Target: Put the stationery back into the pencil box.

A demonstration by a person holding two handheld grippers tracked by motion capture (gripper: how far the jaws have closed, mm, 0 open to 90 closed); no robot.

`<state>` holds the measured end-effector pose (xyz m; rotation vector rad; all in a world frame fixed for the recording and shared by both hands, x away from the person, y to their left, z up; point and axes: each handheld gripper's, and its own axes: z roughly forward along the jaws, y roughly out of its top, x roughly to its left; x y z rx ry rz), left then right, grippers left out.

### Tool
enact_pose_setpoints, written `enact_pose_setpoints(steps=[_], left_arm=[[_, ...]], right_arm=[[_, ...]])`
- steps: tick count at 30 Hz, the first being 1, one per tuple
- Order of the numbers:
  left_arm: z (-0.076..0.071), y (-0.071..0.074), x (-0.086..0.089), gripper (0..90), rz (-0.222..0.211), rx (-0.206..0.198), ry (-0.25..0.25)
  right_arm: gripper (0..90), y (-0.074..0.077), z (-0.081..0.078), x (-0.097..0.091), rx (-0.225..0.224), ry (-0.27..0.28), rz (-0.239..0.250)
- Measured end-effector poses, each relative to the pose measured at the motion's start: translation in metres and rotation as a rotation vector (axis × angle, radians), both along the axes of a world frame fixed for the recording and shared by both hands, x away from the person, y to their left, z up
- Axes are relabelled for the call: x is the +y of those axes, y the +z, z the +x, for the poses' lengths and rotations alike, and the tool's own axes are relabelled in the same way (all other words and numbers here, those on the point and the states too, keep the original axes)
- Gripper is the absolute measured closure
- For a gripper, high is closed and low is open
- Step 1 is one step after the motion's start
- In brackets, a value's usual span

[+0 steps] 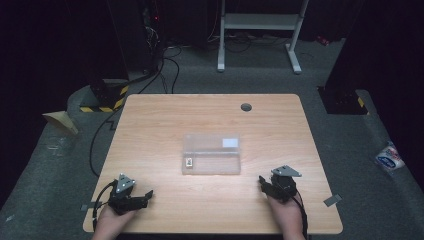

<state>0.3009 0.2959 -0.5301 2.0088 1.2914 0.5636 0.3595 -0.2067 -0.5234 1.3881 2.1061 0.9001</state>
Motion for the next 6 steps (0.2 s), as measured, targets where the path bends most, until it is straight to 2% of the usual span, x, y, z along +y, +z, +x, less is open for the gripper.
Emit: enact_pose_setpoints(steps=[6], left_arm=[[0.0013,0.0,0.0007,14.0,0.004,-0.003,-0.006]], right_arm=[[39.8,0.0,-0.0003,0.0003,0.001,-0.004,0.001]])
